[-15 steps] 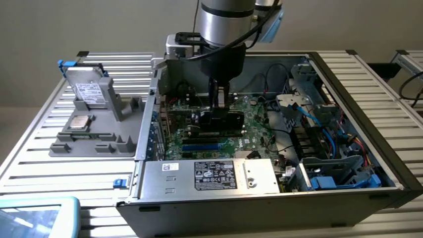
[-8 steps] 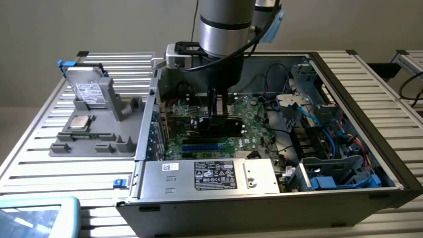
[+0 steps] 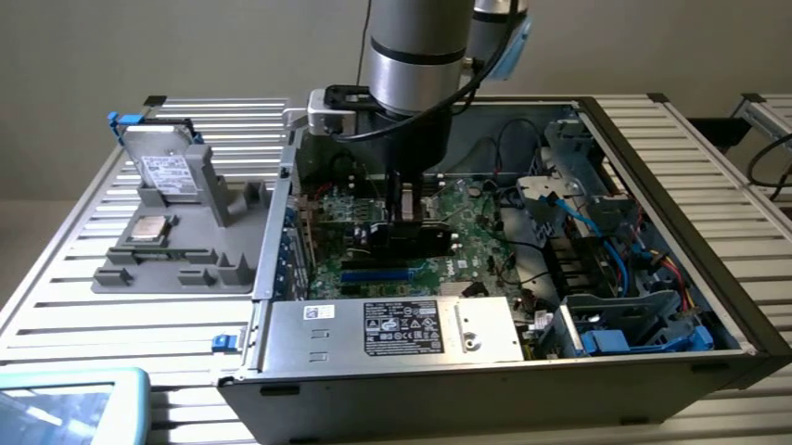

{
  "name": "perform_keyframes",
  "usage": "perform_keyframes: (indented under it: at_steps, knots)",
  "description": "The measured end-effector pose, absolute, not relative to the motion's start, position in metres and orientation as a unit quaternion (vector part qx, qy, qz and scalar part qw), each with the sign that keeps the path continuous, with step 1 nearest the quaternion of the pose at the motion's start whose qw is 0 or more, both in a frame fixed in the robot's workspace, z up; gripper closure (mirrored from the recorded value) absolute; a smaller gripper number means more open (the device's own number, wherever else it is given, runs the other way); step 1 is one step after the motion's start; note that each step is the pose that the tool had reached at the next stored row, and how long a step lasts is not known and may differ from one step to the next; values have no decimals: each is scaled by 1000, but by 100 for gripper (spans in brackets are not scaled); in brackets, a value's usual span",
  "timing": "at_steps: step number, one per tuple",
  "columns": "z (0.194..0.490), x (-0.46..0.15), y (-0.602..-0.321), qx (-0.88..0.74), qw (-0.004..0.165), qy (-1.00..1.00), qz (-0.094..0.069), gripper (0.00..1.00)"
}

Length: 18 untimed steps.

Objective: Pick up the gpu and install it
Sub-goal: 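Insert the gpu into the slot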

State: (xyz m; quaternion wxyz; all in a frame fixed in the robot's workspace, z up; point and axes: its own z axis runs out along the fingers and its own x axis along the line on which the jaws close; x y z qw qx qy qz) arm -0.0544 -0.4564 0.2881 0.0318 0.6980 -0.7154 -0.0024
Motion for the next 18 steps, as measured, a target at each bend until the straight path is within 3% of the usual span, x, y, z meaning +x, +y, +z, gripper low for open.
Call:
perform_keyframes:
  at_steps: [18]
  knots:
    - [277, -58, -455, 700, 32, -714, -2, 73]
